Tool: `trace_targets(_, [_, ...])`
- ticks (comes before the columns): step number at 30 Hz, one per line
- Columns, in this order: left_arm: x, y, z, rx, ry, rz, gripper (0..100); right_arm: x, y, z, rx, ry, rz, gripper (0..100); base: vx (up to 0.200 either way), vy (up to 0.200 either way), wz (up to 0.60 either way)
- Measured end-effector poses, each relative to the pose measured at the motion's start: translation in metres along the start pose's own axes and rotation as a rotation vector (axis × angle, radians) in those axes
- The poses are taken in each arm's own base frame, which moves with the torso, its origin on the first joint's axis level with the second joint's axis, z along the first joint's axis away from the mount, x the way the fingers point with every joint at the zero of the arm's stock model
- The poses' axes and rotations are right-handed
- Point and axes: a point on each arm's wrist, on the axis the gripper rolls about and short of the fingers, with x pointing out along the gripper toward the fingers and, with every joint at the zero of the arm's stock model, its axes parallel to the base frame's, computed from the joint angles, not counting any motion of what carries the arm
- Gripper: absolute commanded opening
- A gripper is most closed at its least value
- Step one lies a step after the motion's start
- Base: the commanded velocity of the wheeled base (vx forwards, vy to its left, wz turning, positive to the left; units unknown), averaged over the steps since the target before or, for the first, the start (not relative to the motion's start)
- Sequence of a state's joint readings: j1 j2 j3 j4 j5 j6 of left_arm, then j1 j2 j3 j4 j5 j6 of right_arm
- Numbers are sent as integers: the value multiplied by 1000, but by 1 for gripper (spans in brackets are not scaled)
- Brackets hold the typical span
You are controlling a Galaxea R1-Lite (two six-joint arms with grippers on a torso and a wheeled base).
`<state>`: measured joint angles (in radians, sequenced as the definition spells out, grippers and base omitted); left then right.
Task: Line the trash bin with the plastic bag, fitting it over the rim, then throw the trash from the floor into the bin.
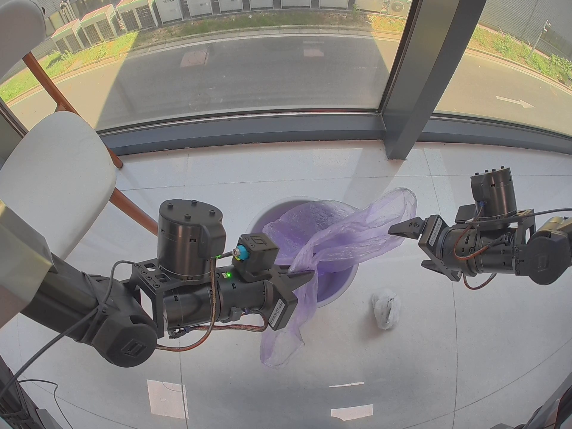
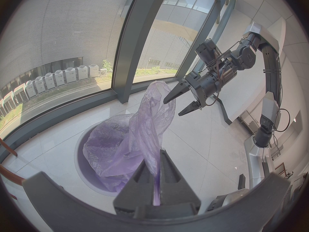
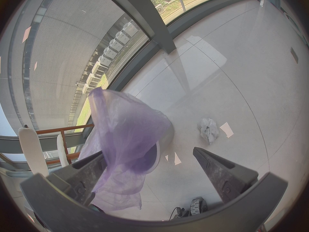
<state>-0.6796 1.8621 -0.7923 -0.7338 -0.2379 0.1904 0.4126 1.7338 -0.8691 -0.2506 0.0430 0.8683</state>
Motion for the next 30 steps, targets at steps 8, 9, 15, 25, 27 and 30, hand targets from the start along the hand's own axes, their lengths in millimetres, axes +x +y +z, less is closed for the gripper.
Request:
trace_targets(8, [-1, 0, 1, -1, -2, 0, 0, 15, 3, 13, 13, -24, -3, 100, 0, 0, 0])
trace_targets(9, [-1, 0, 0, -4, -2, 0, 0, 16, 3, 14, 14, -26, -4, 100, 0, 0, 0])
trace_targets(15, [-1, 0, 0, -12, -1, 1, 0, 22, 5, 15, 12, -31, -6, 0, 0, 0, 0])
trace_targets(25, [-3, 1, -3, -19, 10, 2, 0, 26, 27, 14, -15, -39, 59, 0, 0, 0, 0])
trace_targets(27, [-4, 3, -6, -25, 19, 10, 0, 29, 34, 13, -26, -37, 77, 0, 0, 0, 0])
trace_targets(30, [-5, 5, -9, -32, 30, 16, 0, 35, 45, 10, -43, -31, 104, 0, 0, 0, 0])
